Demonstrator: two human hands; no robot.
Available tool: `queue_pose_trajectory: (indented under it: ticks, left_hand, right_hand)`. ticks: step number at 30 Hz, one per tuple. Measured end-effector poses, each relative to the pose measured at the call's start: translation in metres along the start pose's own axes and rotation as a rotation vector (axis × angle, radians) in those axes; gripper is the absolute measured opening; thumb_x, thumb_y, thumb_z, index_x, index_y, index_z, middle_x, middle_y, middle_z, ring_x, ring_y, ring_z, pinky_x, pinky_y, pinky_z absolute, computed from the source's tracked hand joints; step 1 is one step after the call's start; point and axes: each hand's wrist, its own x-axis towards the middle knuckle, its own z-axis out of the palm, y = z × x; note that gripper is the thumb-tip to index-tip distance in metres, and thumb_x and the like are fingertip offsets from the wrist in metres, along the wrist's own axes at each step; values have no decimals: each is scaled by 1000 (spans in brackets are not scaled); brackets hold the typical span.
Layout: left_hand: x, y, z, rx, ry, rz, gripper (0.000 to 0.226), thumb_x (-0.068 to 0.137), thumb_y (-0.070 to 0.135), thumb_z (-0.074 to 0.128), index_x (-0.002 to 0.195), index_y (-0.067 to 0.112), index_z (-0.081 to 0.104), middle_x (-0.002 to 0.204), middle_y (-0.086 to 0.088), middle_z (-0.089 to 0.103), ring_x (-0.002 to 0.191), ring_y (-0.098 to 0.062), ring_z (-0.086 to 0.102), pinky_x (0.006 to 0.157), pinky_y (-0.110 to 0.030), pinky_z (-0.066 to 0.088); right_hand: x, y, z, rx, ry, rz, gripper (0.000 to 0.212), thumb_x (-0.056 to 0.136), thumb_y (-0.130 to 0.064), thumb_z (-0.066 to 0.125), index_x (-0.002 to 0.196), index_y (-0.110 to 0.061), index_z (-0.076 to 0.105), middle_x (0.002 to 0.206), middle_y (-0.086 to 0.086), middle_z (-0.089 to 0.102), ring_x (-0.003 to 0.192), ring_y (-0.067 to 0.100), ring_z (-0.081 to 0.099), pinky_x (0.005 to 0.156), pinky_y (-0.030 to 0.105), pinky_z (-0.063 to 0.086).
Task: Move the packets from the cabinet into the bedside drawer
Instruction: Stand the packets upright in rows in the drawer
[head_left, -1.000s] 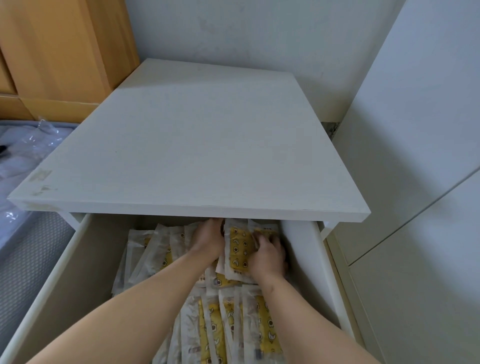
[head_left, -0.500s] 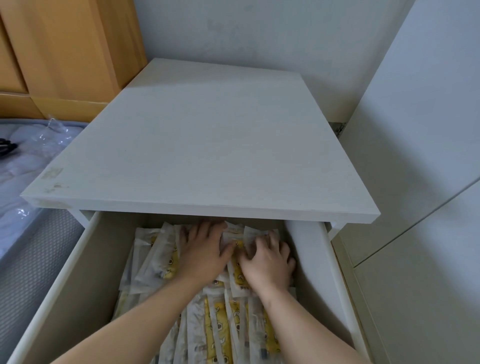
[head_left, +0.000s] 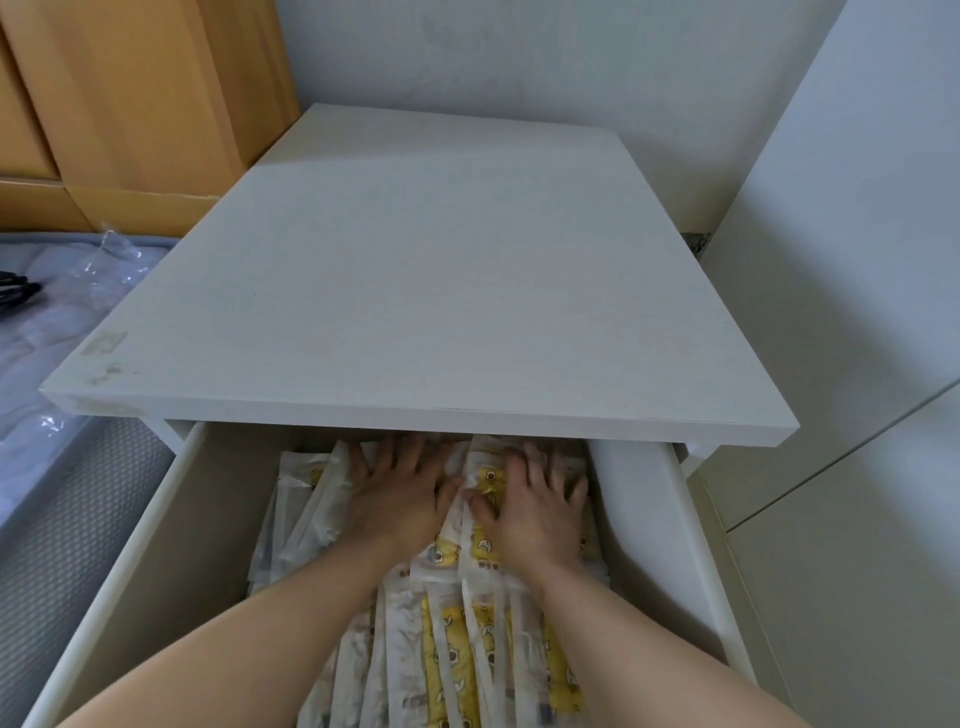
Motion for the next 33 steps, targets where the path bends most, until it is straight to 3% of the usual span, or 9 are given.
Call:
queue_pose_trajectory:
  ticks: [3, 8, 10, 12, 15, 21, 25, 30, 33]
  left_hand:
    - [-2, -1, 3, -30, 40, 56, 82, 70, 57, -13, 147, 44, 10, 156, 14, 14, 143, -17, 9, 112, -55, -1]
    - [9, -4, -9, -22, 50, 92, 69, 86, 51, -1, 143, 32, 31, 149, 9, 31, 135, -18, 23, 102, -40, 19]
    - [12, -7, -10, 2, 58, 62, 52, 96, 44, 11, 135, 28, 40, 143, 6, 38, 131, -19, 29, 102, -37, 20]
    - [14, -10, -7, -12, 31, 26, 42, 100, 38, 19, 137, 28, 38, 145, 2, 34, 135, -22, 25, 109, -40, 16]
    - [16, -10, -4, 18, 1, -12, 47, 100, 42, 15, 145, 33, 27, 153, 0, 23, 141, -27, 14, 115, -49, 5]
    - [9, -9, 4, -5, -68, -10, 49, 101, 39, 18, 149, 35, 11, 158, 5, 0, 145, -26, -8, 114, -56, -10]
    - [-15, -10, -2, -87, -119, -33, 46, 101, 34, 25, 147, 34, 21, 157, 7, 6, 146, -25, -1, 117, -50, -3]
    - [-37, -1, -42, -136, -134, -79, 47, 100, 33, 31, 146, 26, 26, 156, -2, 20, 144, -28, 14, 115, -45, 22]
    - [-53, 5, -75, -105, -31, -56, 46, 100, 34, 31, 146, 28, 26, 155, 1, 23, 145, -23, 14, 116, -47, 19]
  right_hand:
    - [9, 1, 3, 44, -29, -57, 72, 92, -61, 29, 150, -27, 4, 159, -1, 7, 146, 25, -1, 113, 54, -1]
    - [27, 5, 3, 47, 54, -144, 63, 90, -62, 34, 146, -34, 25, 154, -7, 21, 142, 22, 8, 113, 48, 8]
    - [32, 2, 5, 66, 77, -190, 60, 91, -61, 35, 143, -32, 33, 153, -7, 26, 142, 20, 11, 114, 43, 9]
    - [36, -2, 7, 56, 72, -227, 56, 93, -58, 35, 141, -30, 38, 150, -6, 34, 141, 17, 19, 113, 38, 10]
    - [43, -3, 8, 30, 91, -255, 48, 95, -52, 36, 137, -28, 43, 143, -5, 45, 136, 17, 32, 111, 33, 17]
    - [31, 2, 17, 91, 15, -154, 51, 99, -45, 29, 146, -30, 22, 156, -4, 18, 144, 23, 12, 117, 44, 7]
    - [12, -3, 15, 110, -61, -66, 47, 99, -44, 28, 143, -26, 33, 157, -4, 15, 144, 23, 13, 118, 45, 11]
    - [-15, -12, -20, 138, -78, -52, 41, 99, -37, 35, 137, -25, 42, 150, -1, 31, 139, 23, 26, 114, 43, 19]
    - [-37, -17, -52, 183, -22, -71, 39, 98, -33, 39, 135, -23, 45, 143, -1, 41, 132, 22, 35, 109, 42, 26]
